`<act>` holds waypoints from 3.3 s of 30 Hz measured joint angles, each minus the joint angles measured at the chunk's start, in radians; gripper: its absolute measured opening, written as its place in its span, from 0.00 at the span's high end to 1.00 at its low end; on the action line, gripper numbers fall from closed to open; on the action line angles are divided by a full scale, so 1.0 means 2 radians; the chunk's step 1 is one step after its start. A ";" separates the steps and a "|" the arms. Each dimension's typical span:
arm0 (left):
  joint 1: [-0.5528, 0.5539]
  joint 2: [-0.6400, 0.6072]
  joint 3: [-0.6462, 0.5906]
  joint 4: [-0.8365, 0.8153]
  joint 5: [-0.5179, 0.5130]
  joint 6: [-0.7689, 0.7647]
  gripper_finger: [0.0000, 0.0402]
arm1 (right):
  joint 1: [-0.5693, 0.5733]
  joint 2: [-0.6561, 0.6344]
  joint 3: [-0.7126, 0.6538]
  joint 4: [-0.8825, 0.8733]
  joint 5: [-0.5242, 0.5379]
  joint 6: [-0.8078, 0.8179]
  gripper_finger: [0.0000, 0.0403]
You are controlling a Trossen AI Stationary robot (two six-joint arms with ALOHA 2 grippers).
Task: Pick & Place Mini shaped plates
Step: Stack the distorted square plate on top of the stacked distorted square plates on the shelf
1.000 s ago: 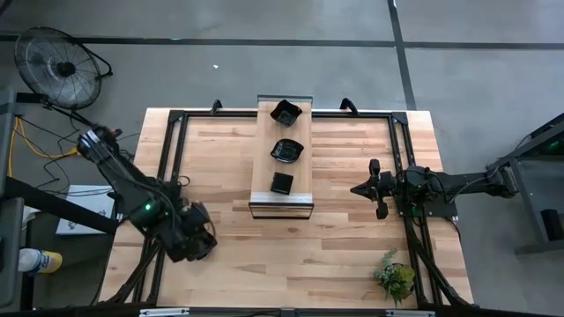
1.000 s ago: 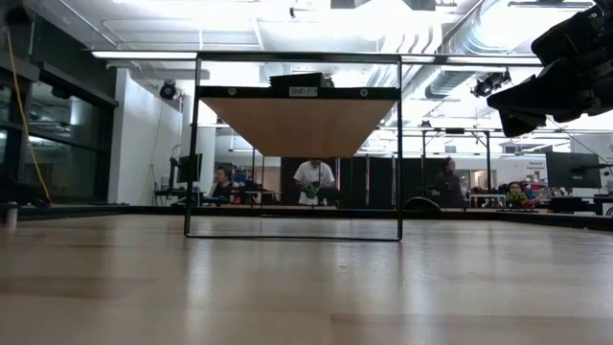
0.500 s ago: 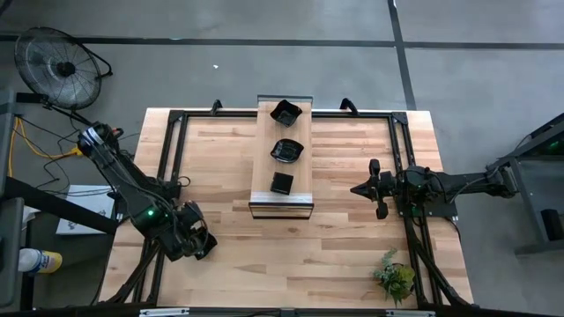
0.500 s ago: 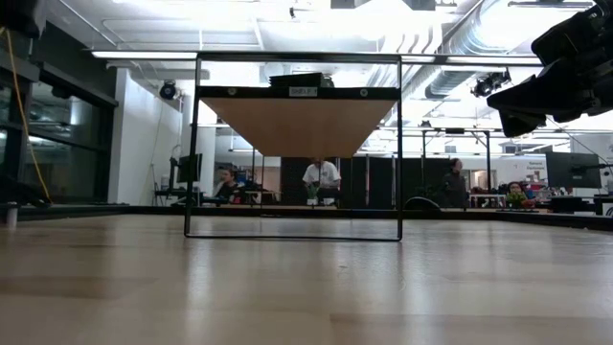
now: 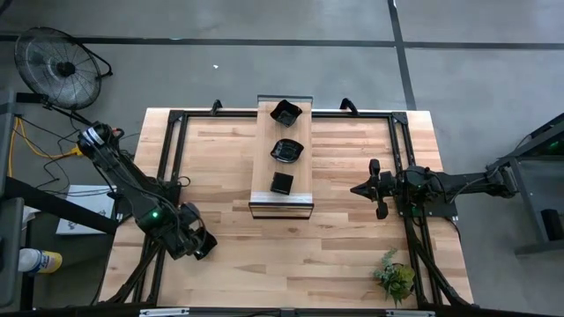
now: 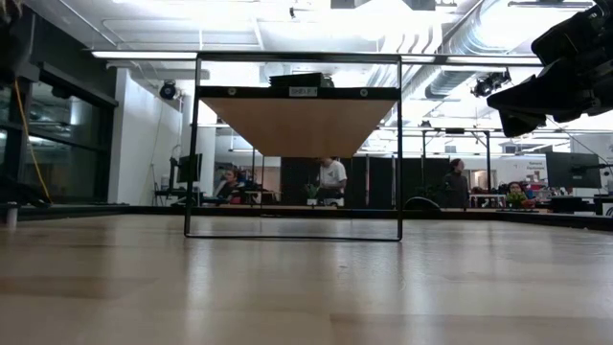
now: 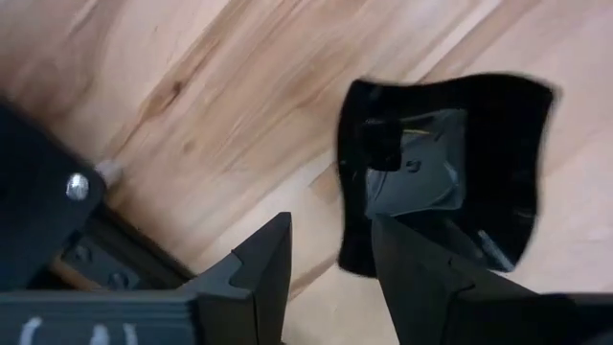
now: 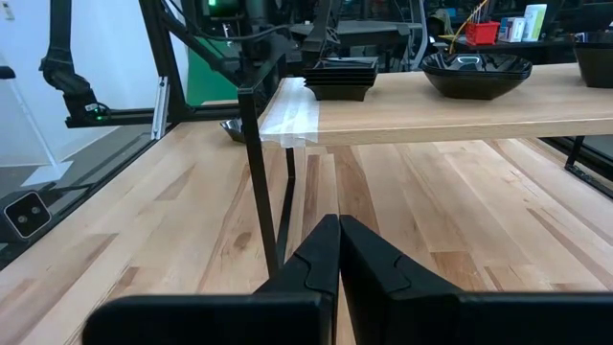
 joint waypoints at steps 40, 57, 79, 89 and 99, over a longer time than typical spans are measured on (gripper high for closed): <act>0.000 0.001 -0.070 0.105 0.016 -0.003 0.77 | 0.000 0.000 0.000 0.000 0.000 0.000 0.99; 0.000 0.001 -0.070 0.117 0.015 0.030 0.98 | 0.000 0.000 0.000 0.000 0.000 0.000 0.99; 0.002 -0.045 0.089 0.050 -0.213 0.073 1.00 | 0.000 0.000 0.000 0.000 0.000 0.000 0.99; 0.115 -0.044 0.190 0.020 -0.263 0.221 1.00 | 0.000 0.000 0.000 0.000 0.000 0.000 0.99; 0.310 -0.044 0.276 0.025 -0.171 0.465 1.00 | 0.000 0.000 0.000 0.000 0.000 0.000 0.99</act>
